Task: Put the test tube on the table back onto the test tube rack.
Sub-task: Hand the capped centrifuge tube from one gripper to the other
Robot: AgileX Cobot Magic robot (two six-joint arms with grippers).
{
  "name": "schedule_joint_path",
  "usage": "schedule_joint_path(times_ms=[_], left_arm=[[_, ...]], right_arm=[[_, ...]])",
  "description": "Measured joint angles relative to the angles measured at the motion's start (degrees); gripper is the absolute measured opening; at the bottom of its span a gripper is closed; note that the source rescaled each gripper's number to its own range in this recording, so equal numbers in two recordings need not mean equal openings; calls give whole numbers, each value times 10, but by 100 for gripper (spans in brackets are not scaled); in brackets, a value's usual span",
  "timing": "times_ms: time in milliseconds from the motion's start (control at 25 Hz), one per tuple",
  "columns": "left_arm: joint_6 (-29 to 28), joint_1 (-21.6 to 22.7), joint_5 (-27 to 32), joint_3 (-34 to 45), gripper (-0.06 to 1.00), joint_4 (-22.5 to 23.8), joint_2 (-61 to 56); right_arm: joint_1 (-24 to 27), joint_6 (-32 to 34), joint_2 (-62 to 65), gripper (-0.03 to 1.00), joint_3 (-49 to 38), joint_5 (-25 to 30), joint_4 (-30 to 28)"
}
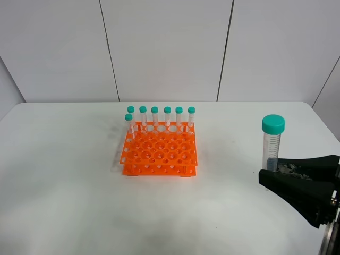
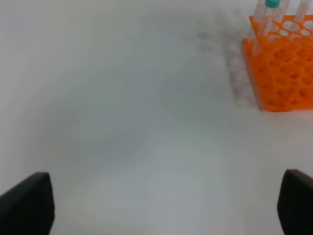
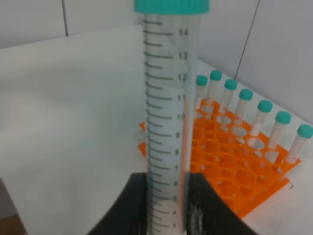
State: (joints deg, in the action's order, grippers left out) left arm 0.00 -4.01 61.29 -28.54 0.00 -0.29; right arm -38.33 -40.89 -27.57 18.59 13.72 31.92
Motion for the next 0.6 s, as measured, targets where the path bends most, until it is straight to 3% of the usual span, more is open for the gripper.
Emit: schedule_joint_path(times_ms=[600], left_arm=[[0, 0, 0, 0, 100, 0, 0]], right_arm=[[0, -6, -112, 3, 0, -32, 6]])
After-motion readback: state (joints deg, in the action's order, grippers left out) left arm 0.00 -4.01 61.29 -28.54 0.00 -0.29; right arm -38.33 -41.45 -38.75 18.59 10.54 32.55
